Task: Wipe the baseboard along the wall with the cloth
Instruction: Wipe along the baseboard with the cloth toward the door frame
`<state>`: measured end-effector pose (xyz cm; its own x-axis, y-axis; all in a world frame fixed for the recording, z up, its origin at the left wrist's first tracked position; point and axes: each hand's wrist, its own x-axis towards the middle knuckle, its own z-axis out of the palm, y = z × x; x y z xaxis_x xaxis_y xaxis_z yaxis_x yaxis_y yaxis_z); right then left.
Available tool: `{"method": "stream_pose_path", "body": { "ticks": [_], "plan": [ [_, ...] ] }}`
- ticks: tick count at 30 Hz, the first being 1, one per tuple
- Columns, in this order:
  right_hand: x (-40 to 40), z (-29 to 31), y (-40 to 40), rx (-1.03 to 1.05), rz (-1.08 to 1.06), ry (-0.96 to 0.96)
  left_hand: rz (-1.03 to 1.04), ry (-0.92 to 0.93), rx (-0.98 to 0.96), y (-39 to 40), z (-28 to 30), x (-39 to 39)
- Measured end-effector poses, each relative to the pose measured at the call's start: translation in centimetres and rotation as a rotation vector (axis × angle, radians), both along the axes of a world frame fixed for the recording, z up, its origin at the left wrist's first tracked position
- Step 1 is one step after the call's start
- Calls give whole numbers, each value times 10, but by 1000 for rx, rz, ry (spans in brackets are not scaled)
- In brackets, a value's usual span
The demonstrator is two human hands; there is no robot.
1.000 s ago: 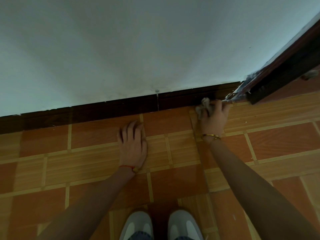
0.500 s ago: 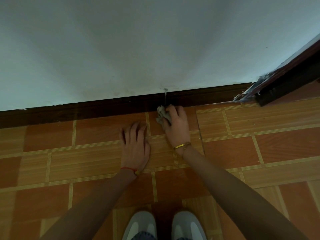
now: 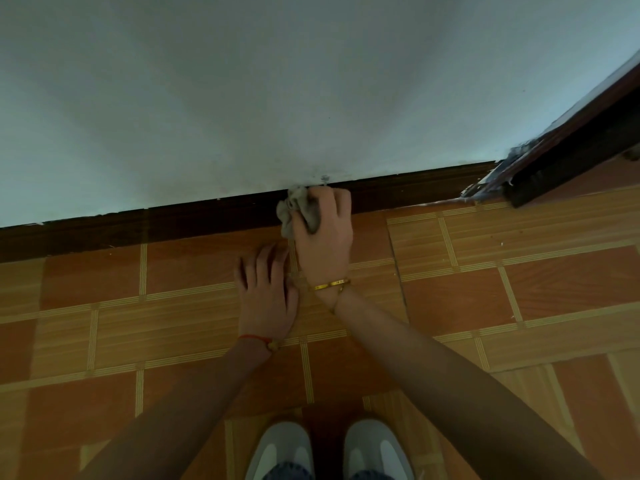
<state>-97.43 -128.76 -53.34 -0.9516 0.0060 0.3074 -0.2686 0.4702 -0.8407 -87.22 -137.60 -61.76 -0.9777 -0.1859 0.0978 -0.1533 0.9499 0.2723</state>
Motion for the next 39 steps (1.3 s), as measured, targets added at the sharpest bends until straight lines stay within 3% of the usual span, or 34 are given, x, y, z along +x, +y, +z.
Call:
{"method": "stream_pose_path", "body": {
  "ticks": [3,8,10,18,21,27,29,33,39],
  "plan": [
    [-5,1,11,-20,-61,7,-5,11,10,0,1,0],
    [-27,5,62,-77,-413,31,3,12,27,1,2,0],
    [-32,7,70,-78,-453,56,2,10,21,0,2,-1],
    [-8,1,22,13,-87,104,-1,26,-2,0,0,-1],
    [-9,-2,27,24,-62,111,-5,27,3,0,1,0],
    [-45,-2,93,-35,-507,52,-4,15,22,0,1,0],
    [-55,-2,110,-55,-569,43,-6,8,15,0,0,0],
    [-49,-1,99,-38,-507,25,7,18,19,1,-3,-1],
    [-21,-12,59,64,-159,45,67,53,73,9,4,-4]
  ]
}}
